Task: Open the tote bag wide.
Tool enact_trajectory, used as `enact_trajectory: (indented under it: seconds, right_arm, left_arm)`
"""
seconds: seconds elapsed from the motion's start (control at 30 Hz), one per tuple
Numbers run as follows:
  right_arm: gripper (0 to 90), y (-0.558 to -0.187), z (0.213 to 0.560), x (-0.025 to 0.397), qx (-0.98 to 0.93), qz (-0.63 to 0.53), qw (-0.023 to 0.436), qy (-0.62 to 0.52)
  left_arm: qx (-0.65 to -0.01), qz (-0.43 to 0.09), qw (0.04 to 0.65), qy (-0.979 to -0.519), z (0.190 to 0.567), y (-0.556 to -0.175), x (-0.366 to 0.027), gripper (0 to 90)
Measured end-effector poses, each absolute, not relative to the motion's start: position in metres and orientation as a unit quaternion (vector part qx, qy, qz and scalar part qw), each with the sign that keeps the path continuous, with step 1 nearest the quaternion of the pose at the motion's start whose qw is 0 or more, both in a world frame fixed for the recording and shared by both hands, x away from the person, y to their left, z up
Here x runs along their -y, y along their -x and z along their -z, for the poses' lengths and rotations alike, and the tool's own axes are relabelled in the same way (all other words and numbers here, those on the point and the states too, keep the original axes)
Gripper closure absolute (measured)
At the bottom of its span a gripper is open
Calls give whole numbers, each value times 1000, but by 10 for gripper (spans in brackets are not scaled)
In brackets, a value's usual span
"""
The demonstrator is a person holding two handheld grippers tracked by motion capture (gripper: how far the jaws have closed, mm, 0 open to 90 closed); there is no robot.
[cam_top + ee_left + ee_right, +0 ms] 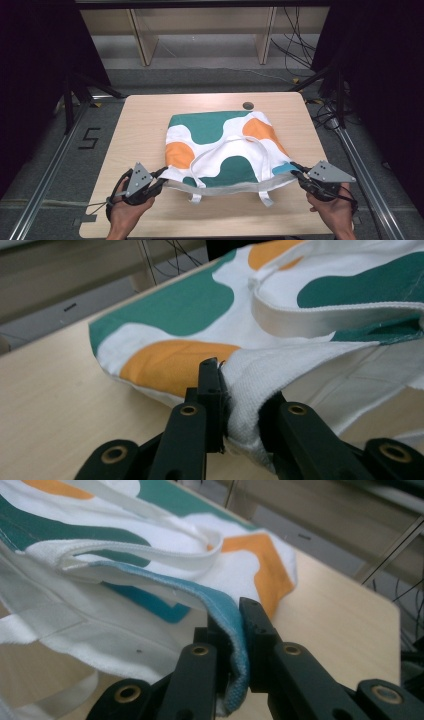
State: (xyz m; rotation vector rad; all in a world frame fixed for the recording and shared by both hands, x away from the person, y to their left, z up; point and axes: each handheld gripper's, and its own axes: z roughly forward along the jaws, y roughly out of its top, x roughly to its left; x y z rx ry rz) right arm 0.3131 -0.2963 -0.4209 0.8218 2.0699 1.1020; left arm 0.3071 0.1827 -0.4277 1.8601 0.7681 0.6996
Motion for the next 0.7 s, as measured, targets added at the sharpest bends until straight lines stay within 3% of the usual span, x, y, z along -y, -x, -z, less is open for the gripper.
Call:
enact_trajectory:
  seconds: [0.23,0.7]
  right_arm:
    - [852,-318,383,294,-764,-453,352,-294]
    - [857,-317,329,299,-726,-510,370,-277]
  left_arm:
    - [-321,-300,514,-736,399,-314,-184,800]
    - [-304,-326,568,-692,347,-312,-190,805]
